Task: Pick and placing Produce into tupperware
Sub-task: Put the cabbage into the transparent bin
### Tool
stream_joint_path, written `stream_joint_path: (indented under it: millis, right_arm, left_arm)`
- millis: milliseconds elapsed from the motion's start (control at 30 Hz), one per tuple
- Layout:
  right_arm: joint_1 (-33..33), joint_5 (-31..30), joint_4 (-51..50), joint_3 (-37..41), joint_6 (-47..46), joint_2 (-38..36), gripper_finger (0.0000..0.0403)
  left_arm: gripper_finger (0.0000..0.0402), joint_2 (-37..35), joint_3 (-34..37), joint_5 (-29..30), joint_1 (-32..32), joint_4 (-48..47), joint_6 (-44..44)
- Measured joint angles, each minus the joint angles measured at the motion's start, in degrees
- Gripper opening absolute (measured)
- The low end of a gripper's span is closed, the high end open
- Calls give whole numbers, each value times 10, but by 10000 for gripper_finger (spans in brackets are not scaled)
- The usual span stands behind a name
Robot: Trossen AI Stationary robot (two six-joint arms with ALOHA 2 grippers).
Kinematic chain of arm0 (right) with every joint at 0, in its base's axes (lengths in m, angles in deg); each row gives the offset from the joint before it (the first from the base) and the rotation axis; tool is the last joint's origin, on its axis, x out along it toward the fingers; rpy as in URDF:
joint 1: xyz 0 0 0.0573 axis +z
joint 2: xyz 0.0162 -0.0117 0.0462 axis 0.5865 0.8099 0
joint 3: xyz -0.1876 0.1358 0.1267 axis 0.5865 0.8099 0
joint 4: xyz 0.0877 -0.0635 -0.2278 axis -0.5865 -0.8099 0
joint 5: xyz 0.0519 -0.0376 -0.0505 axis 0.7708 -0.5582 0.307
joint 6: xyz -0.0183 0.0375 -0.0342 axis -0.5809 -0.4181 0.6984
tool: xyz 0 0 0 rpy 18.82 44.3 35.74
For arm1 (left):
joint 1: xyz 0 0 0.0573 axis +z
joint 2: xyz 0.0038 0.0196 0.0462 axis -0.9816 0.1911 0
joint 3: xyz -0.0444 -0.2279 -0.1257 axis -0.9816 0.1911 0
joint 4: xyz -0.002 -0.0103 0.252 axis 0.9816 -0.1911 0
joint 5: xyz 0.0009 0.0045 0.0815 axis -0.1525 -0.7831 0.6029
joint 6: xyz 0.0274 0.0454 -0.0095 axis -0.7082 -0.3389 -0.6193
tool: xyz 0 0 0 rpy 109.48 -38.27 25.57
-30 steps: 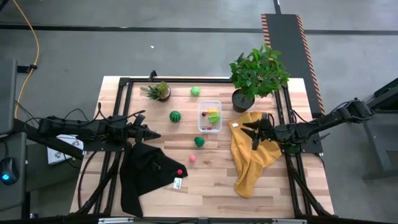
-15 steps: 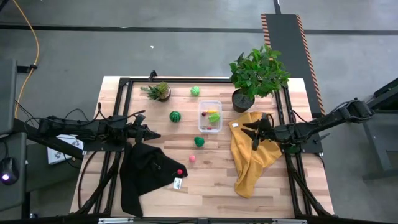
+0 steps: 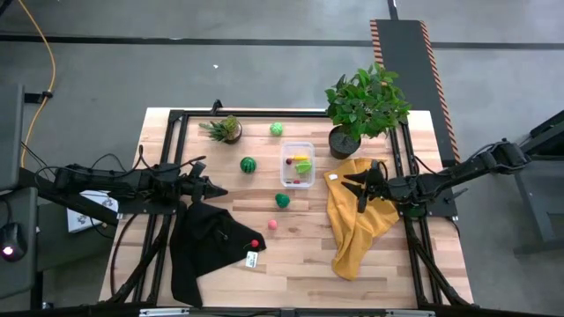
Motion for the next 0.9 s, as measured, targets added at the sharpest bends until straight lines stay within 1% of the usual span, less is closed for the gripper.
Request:
stream_joint_path:
  millis: [133,300,433,500,633,767,900]
  right_arm:
    - [0,0,0,0,0,0,114]
    - [0,0,0,0,0,0,114]
    - [0,0,0,0,0,0,114]
    - [0,0,0,0,0,0,114]
    - [0,0,0,0,0,0,114]
    - [0,0,0,0,0,0,114]
    - [0,0,0,0,0,0,114]
  left_arm:
    - [1,0,0,2,0,1,0]
    - [1,0,0,57,0,1,0]
    - [1,0,0,77,0,4,10]
    - [1,0,0,80,0,5,14]
    - [1,0,0,77,0,0,-5]
    - [1,0,0,77,0,6,6]
    - [1,0,0,60,0,6,3]
